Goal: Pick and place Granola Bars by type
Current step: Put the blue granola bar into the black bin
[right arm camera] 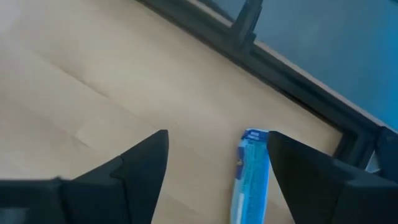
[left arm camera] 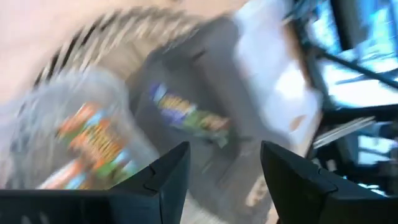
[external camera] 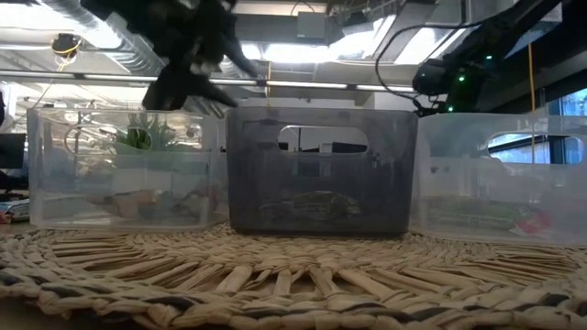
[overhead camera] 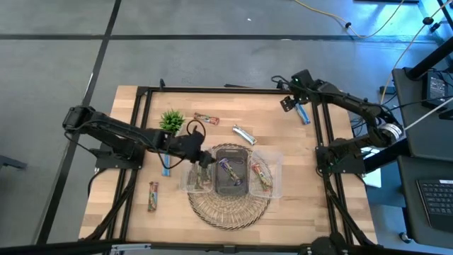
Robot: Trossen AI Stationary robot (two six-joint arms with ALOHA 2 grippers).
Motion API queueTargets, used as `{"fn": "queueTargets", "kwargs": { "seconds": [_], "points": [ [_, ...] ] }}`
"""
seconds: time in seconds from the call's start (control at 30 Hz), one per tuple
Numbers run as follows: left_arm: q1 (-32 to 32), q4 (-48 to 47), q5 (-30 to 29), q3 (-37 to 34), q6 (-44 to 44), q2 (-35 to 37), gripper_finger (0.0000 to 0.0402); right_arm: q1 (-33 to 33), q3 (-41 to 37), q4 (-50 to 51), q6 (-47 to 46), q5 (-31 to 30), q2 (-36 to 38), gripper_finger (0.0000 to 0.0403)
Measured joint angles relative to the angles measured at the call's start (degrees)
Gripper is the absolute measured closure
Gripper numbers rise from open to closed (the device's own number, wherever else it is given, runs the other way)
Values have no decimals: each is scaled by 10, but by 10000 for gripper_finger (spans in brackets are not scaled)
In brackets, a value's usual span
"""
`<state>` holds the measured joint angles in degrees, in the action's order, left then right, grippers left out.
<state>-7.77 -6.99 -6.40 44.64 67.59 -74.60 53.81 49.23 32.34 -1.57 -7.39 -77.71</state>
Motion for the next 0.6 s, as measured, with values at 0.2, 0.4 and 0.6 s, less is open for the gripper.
{"fn": "queueTargets", "kwargs": {
  "seconds": [0.2, 0.4, 0.6],
  "points": [
    [-12, 13, -45, 0, -14, 37, 214, 36, 75, 74, 32, 0, -93, 128],
    [-39, 14, -100, 0, -24, 49, 214, 76, 93, 106, 36, 1, -152, 128],
    [-54, 26, -121, 0, -24, 50, 212, 75, 101, 103, 54, 9, -180, 128]
  ]
}}
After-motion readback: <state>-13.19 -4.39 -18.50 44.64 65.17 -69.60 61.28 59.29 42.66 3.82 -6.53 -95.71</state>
